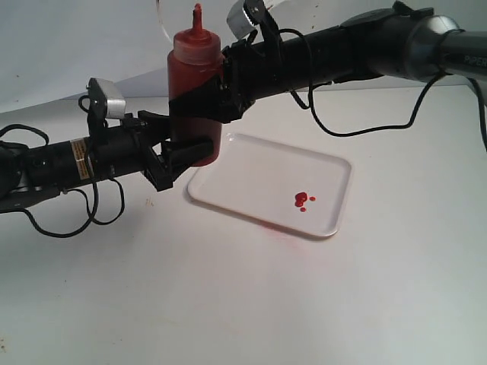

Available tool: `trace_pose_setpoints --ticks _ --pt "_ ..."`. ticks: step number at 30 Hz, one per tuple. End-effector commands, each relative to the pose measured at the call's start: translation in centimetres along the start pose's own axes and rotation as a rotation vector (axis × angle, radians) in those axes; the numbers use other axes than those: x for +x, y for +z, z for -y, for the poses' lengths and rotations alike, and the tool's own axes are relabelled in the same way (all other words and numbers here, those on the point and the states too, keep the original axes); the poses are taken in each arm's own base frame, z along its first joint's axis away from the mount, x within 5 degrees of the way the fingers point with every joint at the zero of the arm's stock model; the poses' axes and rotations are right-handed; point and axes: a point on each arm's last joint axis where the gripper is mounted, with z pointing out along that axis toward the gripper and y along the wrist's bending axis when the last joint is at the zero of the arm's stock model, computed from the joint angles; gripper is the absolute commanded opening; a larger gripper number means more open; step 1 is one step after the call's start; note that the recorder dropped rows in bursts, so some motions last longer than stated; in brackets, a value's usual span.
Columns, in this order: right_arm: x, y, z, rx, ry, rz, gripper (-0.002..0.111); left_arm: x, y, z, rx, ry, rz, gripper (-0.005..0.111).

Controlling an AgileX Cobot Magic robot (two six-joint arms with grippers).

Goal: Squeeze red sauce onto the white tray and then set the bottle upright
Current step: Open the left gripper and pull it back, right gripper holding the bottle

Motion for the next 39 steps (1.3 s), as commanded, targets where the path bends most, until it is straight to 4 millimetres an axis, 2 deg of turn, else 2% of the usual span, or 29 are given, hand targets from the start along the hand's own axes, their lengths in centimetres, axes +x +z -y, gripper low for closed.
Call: trace_pose_setpoints --ticks 1,4,18,20,21,22,23,25,26,32,39 --pt "-0.3 0.2 -0.1 0.001 -0.002 0.015 0.032 -1.7 0.1 0.3 0.027 0.012 0.088 0.000" --pt "-0.2 0.2 -0.1 0.000 -0.006 0.008 0.000 -1.7 0.1 0.3 0.026 0.022 0.088 0.000" --pt "-0.1 0.1 -0.1 0.002 -0.004 0.006 0.000 -1.8 0.0 0.1 0.008 0.017 0.100 0.002" --pt "-0.1 0.1 -0.1 0.002 -0.004 0.006 0.000 -1.8 0.0 0.2 0.012 0.019 0.097 0.013" --pt "-0.1 0.1 -0.1 0.002 -0.004 0.006 0.000 -1.7 0.1 0.2 0.018 0.022 0.093 0.027" --pt "-0.1 0.1 -0.1 0.002 -0.004 0.006 0.000 -1.7 0.1 0.3 0.030 0.028 0.085 0.043" --pt "-0.1 0.1 -0.1 0.002 -0.004 0.006 0.000 -1.5 0.1 0.5 0.048 0.037 0.072 0.065" --pt "-0.2 0.1 -0.1 0.002 -0.001 0.011 0.000 -1.2 0.0 0.9 0.091 0.056 0.042 0.101" --pt "-0.2 0.1 -0.1 0.003 0.001 0.015 0.000 -1.2 0.0 0.9 0.095 0.053 0.039 0.104" --pt "-0.2 -0.5 0.3 0.012 0.012 0.030 0.000 -1.2 0.0 0.9 0.097 0.054 0.038 0.104" --pt "1.3 -4.4 1.4 -0.058 0.008 -0.009 0.000 -1.2 0.0 0.9 0.098 0.055 0.037 0.104"
